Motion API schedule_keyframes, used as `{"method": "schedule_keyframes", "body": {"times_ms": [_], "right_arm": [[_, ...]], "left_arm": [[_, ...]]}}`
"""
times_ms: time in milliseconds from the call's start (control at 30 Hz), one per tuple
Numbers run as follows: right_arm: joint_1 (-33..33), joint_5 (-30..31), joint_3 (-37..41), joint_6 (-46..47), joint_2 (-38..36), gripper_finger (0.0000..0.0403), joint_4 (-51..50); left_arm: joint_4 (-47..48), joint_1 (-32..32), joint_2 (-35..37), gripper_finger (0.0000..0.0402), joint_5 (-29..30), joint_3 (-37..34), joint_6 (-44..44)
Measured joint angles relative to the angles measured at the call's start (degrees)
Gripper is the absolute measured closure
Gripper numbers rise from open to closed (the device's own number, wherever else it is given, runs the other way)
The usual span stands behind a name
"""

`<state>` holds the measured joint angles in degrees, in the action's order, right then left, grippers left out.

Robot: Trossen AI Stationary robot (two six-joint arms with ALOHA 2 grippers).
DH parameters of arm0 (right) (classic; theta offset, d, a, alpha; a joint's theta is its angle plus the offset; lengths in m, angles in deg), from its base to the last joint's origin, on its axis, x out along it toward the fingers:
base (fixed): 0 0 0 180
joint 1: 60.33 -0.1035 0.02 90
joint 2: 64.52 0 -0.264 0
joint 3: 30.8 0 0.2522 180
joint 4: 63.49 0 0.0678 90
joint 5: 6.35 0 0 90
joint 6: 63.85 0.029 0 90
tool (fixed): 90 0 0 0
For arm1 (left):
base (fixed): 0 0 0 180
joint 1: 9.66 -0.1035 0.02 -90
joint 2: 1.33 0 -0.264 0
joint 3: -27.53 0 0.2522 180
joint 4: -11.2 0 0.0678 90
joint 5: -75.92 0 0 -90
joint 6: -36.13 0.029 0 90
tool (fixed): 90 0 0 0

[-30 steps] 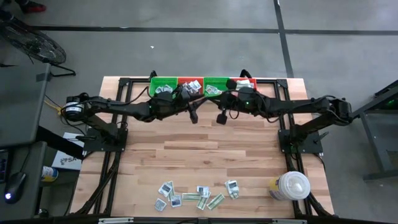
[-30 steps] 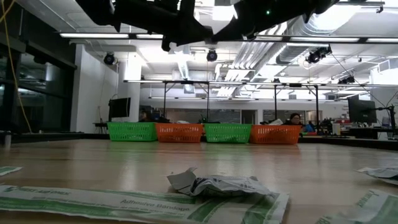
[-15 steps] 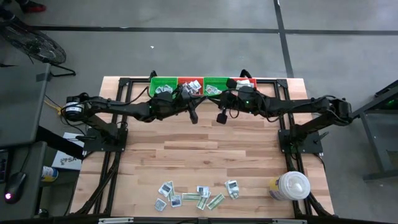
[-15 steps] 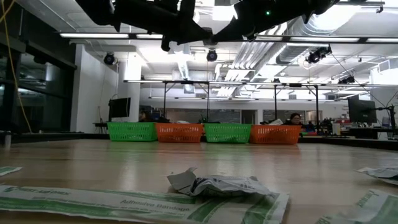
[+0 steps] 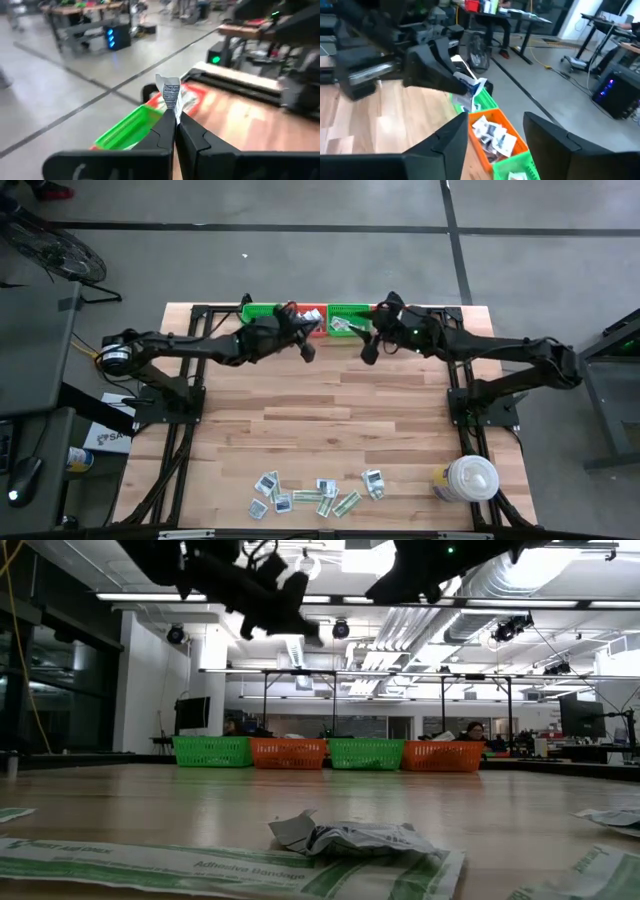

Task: Pick & Place First Aid Supplies
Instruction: Put the blue alcohol pad in the left green bin

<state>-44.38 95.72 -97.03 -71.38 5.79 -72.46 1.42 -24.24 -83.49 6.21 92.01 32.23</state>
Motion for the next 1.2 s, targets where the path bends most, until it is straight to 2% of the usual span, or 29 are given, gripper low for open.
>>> {"method": "schedule_keyframes", "body": {"times_ms": [100,300,500,600,800,967,1200], "right_arm": [[1.3,0.3,0.0,0.0,-1.5,0.0215,-2.7],[2.7,4.6,0.0,0.0,-3.3,0.0214,-6.1],[3.6,9.2,0.0,0.2,-4.1,0.0214,-9.8],[4.2,10.8,0.0,2.2,-4.1,0.0214,-11.1],[5.7,13.0,0.0,5.2,-4.1,0.0214,-11.9],[6.5,14.8,0.0,6.3,-4.1,0.0216,-11.9],[8.1,15.3,0.0,7.8,-4.1,0.0216,-11.9]], "left_arm": [[5.2,-3.1,0.2,0.0401,-1.4,0.0,-1.6],[14.4,-10.7,0.5,0.0401,-10.3,0.0,-3.1],[18.2,-21.2,0.5,0.0401,-26.8,0.0,-3.7],[19.8,-27.4,0.5,0.0401,-37.2,0.0,-3.3],[29.8,-38.9,0.5,0.0401,-52.2,0.0,-1.2],[36.0,-45.2,0.5,0.0401,-55.2,0.0,2.8],[41.5,-49.0,-0.9,0.0401,-52.8,0.0,6.0]]}}
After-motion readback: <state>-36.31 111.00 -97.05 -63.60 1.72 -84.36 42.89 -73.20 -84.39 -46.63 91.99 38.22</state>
